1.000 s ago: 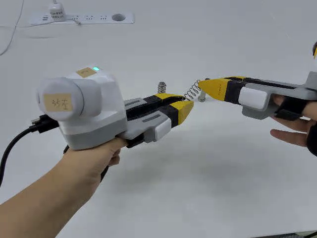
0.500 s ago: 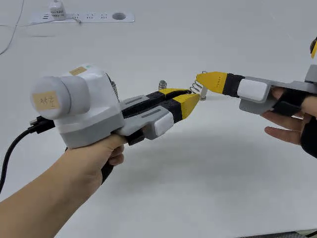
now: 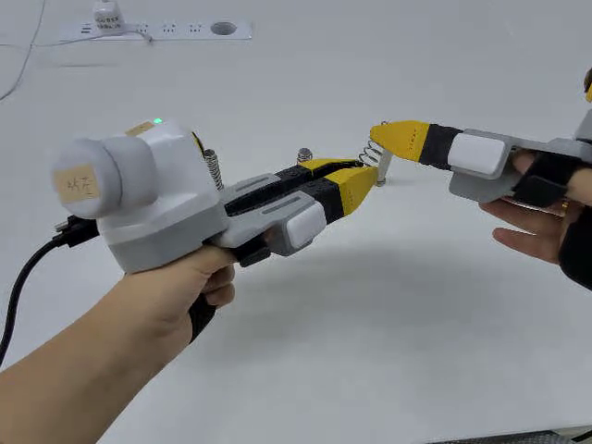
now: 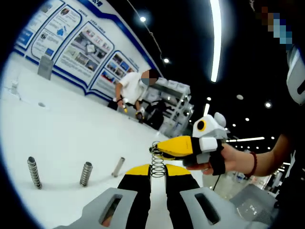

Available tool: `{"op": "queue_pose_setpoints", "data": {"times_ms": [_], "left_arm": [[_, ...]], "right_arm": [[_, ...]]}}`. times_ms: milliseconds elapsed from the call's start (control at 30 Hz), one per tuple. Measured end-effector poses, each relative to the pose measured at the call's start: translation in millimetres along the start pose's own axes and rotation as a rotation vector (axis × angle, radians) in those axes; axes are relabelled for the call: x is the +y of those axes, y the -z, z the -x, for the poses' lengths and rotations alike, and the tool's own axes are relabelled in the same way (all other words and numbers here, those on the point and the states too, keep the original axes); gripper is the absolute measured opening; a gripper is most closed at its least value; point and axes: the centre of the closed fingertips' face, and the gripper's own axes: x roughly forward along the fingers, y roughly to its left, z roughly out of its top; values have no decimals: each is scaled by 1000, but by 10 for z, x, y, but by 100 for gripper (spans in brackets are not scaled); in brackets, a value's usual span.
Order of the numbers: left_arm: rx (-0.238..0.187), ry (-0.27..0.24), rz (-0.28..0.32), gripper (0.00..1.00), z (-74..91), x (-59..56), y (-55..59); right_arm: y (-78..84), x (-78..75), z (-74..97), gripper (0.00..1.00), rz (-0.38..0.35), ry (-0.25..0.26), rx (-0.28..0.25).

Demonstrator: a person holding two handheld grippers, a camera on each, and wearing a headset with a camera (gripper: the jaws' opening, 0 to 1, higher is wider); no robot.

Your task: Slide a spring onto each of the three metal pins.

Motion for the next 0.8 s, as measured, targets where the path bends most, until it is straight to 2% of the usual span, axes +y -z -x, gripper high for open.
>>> {"op": "queue_pose_setpoints", "data": {"times_ms": [167, 367, 433, 467, 567, 800], "left_arm": [[17, -11, -13, 11, 4, 14, 28], [33, -48, -44, 12, 25, 75, 41], [39, -58, -58, 12, 37, 91, 35], [41, -62, -64, 12, 45, 100, 30], [35, -73, -76, 13, 78, 125, -11], [49, -114, -121, 20, 160, 188, -69]], "right_arm": [[16, 18, -15, 13, 73, 5, 13], [35, 96, -45, 12, 156, 13, 25], [25, 79, -42, 11, 177, 18, 19], [-6, 60, -46, 11, 213, 24, 10], [-21, 90, -39, 11, 193, 17, 2], [-111, 81, -14, 11, 234, 50, -25]]}}
